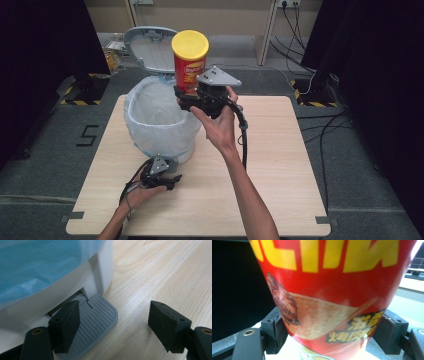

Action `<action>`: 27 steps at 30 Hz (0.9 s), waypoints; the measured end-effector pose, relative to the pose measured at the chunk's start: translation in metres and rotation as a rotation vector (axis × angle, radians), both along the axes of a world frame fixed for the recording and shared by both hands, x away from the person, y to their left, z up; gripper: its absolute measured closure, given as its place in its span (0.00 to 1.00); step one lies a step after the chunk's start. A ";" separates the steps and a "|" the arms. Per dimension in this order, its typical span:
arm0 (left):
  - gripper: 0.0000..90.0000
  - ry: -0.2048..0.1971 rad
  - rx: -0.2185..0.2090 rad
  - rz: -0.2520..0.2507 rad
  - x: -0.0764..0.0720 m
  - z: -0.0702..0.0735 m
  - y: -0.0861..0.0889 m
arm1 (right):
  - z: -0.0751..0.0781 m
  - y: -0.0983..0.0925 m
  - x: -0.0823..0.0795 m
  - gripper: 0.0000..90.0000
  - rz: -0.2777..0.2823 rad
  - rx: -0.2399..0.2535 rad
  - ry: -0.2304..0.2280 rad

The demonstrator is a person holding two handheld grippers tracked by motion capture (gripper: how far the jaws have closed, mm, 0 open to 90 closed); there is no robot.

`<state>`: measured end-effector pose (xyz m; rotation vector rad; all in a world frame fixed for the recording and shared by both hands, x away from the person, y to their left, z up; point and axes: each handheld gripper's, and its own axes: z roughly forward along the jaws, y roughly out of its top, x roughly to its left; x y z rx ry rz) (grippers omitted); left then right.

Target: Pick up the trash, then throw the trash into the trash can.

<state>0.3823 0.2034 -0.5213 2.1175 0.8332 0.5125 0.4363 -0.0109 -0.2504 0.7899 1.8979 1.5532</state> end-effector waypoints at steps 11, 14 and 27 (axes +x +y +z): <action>0.28 0.002 -0.001 0.001 0.000 0.000 0.000 | -0.008 0.029 0.015 0.27 0.050 -0.004 0.043; 0.28 0.002 -0.002 0.000 0.000 0.000 0.000 | -0.008 0.033 0.018 0.27 0.056 -0.007 0.046; 0.28 -0.005 0.010 0.001 0.000 0.000 -0.001 | -0.016 0.043 0.026 0.27 0.049 -0.035 0.078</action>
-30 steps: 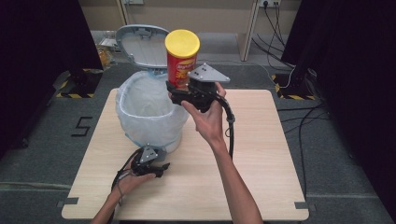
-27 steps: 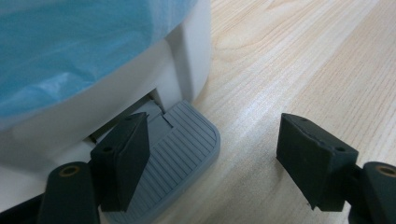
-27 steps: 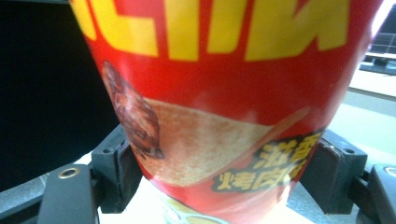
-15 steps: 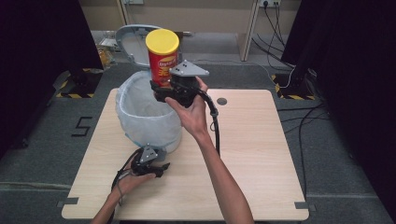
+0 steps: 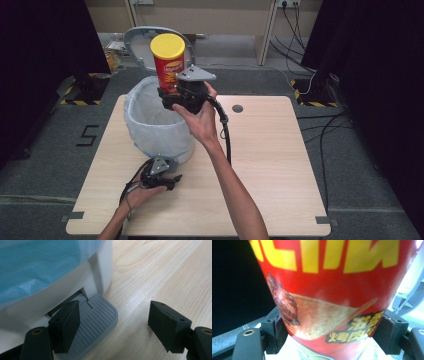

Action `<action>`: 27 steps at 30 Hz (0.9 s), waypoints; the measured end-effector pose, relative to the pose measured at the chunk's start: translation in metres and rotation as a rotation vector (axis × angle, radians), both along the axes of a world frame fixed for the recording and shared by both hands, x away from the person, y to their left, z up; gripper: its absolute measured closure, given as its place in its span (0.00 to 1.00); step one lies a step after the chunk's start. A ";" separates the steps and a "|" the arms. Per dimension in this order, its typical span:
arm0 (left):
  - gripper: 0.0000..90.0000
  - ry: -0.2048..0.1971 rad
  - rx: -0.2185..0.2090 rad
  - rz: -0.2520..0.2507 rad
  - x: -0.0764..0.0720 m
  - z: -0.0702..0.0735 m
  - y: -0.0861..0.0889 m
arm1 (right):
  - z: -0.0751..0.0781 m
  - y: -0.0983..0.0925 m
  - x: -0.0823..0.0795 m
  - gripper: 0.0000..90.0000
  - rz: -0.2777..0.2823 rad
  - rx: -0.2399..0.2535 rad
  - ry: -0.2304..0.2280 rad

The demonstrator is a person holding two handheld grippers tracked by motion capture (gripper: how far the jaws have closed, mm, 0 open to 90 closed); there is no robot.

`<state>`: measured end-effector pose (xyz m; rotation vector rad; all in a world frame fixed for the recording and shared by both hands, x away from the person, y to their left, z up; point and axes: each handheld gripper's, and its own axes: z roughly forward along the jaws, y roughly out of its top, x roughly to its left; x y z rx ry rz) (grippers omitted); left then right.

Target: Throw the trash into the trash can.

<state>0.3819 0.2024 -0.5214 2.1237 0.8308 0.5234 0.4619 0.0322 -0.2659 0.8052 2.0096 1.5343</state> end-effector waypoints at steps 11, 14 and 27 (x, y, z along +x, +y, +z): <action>0.28 -0.005 0.002 0.001 0.000 0.000 0.000 | -0.012 0.005 0.007 0.26 0.012 -0.030 0.049; 0.28 -0.004 0.005 -0.001 0.000 0.000 0.000 | -0.017 0.006 0.007 0.26 0.015 -0.049 0.072; 0.28 -0.004 0.004 -0.003 0.000 0.000 0.000 | -0.031 0.011 0.008 0.24 0.057 -0.146 0.137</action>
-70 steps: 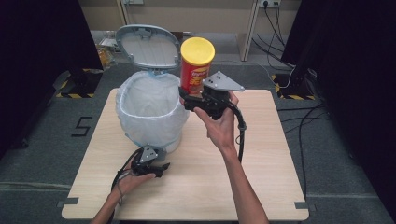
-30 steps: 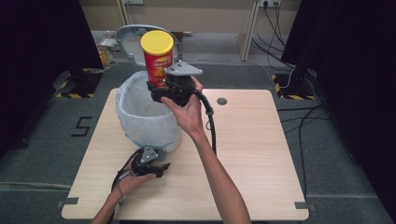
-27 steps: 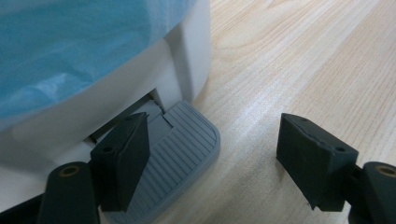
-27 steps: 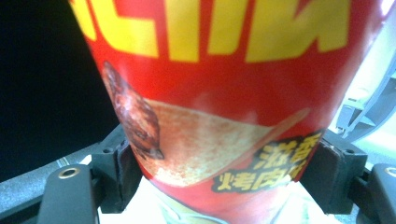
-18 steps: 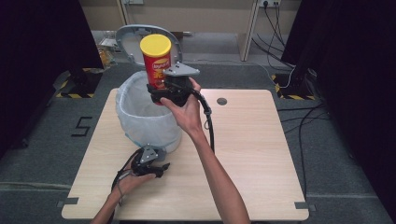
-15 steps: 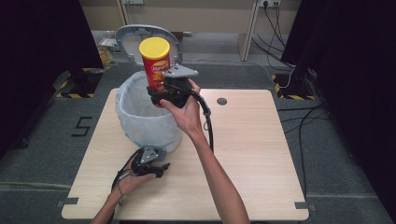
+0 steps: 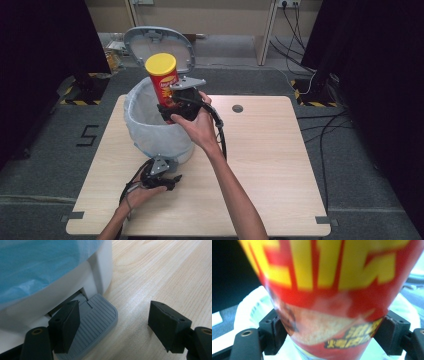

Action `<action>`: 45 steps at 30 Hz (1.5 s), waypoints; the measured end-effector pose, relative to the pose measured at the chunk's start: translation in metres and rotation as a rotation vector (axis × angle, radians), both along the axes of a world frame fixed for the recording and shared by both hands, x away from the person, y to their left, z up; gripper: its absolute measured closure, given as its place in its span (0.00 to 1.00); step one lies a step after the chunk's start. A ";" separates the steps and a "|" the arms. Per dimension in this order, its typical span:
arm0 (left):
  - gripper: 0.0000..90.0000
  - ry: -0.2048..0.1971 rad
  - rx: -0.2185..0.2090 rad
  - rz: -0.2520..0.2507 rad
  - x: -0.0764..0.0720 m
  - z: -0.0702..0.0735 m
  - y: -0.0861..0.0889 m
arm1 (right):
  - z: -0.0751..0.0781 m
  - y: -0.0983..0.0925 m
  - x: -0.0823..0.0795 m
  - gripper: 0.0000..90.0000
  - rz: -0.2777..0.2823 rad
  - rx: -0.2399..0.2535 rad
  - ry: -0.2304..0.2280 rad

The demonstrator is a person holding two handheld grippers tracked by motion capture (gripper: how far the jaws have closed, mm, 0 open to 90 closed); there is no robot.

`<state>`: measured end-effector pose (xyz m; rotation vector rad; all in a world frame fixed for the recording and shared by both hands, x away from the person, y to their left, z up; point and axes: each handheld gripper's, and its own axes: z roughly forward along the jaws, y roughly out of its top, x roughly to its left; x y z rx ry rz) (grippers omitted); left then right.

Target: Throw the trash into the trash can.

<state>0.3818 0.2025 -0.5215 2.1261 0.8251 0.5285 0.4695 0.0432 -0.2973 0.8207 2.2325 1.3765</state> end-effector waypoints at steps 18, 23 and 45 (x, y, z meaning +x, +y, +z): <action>0.28 -0.004 0.007 -0.002 0.000 0.000 -0.001 | 0.012 -0.025 -0.004 0.18 -0.074 0.130 -0.050; 0.28 -0.004 0.007 -0.003 0.000 0.000 0.000 | 0.013 -0.036 -0.005 0.18 -0.087 0.148 -0.053; 0.28 -0.001 0.003 -0.002 0.000 0.000 -0.001 | 0.013 -0.092 -0.021 0.19 -0.137 0.135 -0.089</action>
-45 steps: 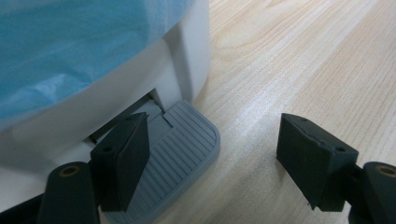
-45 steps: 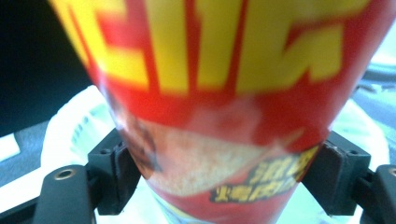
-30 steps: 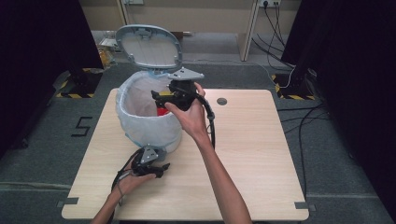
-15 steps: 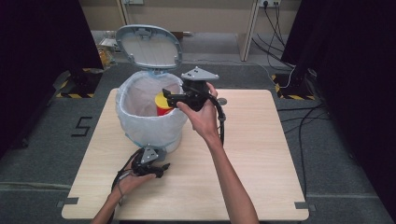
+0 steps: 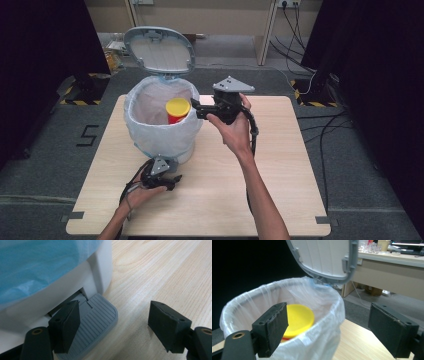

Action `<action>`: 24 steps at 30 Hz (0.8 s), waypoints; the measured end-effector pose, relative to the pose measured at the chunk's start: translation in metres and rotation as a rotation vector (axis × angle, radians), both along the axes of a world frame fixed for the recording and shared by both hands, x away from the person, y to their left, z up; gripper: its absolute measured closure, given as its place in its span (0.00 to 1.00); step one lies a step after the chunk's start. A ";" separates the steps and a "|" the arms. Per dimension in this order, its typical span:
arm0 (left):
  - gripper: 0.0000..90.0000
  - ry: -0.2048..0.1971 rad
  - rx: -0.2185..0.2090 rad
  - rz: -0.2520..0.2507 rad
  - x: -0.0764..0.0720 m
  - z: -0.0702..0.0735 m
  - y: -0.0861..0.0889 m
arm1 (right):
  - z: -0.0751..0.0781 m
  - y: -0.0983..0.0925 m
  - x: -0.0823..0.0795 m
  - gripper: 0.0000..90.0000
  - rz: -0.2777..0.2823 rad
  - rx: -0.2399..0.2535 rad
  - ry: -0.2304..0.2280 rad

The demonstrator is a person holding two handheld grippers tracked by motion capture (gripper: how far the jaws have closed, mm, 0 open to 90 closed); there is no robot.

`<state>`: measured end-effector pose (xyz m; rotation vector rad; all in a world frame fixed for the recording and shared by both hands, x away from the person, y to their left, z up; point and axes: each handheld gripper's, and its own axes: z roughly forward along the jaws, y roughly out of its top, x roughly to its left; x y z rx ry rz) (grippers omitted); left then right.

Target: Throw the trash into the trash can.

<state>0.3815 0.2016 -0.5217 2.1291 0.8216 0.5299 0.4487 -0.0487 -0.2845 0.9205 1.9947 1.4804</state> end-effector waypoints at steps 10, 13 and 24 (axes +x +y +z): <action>0.28 -0.004 0.006 -0.001 0.000 0.000 0.000 | -0.016 -0.031 -0.006 0.19 -0.042 0.001 0.007; 0.28 -0.006 0.004 0.000 0.000 0.000 0.000 | -0.021 -0.038 -0.006 0.19 -0.051 -0.003 0.013; 0.28 -0.010 0.005 0.003 0.000 0.000 0.000 | -0.049 -0.078 -0.023 0.19 -0.107 -0.020 0.034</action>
